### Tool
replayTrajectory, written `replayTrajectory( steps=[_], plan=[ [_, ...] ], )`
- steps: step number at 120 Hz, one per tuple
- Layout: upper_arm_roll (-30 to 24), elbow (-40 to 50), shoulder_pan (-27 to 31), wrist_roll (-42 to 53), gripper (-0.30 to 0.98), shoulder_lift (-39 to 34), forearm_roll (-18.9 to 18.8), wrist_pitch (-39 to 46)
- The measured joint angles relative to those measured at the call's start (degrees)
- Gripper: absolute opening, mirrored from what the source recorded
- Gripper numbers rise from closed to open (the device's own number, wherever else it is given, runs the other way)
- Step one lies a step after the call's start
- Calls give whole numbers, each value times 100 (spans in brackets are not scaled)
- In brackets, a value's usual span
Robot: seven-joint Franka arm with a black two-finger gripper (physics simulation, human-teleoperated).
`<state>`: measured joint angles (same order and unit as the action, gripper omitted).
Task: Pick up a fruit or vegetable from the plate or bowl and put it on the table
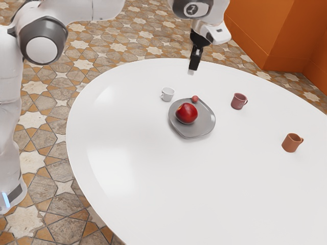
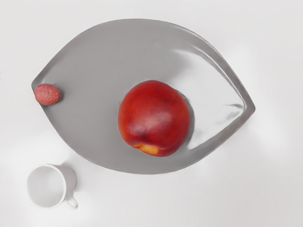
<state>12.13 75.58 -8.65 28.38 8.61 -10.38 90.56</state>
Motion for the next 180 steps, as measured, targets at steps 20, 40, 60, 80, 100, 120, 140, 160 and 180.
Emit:
replayTrajectory(
  steps=[20, 40, 60, 80, 100, 120, 140, 160, 180],
  plan=[
    [26, 27, 126, 894, 68, 670, -107, 872],
    [32, -62, 427, 1558, 69, 1108, -84, 1388],
    [35, -433, 729, 2022, 69, 1652, 37, 1623],
    [35, -597, 977, 2368, 68, 2000, 69, 1732],
    [27, -656, 1023, 2621, 68, 2229, 118, 1887],
    [26, -661, 1107, 2812, 68, 2388, 161, 2041],
    [27, -662, 1310, 2956, 68, 2505, 289, 2162],
    [22, -665, 1401, 3067, 68, 2625, 476, 2233],
    [7, -756, 1399, 3140, 68, 2684, 791, 2307]
  ],
)
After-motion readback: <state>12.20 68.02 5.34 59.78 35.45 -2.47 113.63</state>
